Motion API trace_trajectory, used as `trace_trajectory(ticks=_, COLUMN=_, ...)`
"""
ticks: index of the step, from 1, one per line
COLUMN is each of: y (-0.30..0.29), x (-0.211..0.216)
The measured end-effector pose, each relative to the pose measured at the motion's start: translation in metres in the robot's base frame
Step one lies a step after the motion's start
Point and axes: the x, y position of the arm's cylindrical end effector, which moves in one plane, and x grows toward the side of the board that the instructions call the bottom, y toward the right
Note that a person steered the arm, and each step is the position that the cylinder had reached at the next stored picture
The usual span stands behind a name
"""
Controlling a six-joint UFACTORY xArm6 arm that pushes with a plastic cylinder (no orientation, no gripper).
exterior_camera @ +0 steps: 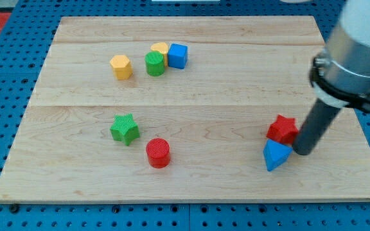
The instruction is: Move the red circle closer to the red star
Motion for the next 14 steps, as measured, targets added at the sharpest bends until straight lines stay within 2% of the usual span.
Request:
trace_trajectory(ticks=2, y=-0.007, x=-0.027)
trace_trajectory(ticks=3, y=0.052, x=-0.059)
trace_trajectory(ticks=4, y=0.017, x=-0.118)
trace_trajectory(ticks=5, y=-0.062, x=-0.126)
trace_trajectory(ticks=6, y=-0.096, x=-0.068)
trace_trajectory(ticks=7, y=-0.090, x=0.018)
trace_trajectory(ticks=8, y=-0.137, x=0.069)
trace_trajectory(ticks=9, y=-0.221, x=0.079)
trace_trajectory(ticks=10, y=-0.275, x=0.048)
trace_trajectory(ticks=11, y=-0.178, x=0.022)
trace_trajectory(ticks=12, y=-0.155, x=-0.011)
trace_trajectory(ticks=13, y=-0.188, x=0.003)
trace_trajectory(ticks=14, y=-0.171, x=-0.043)
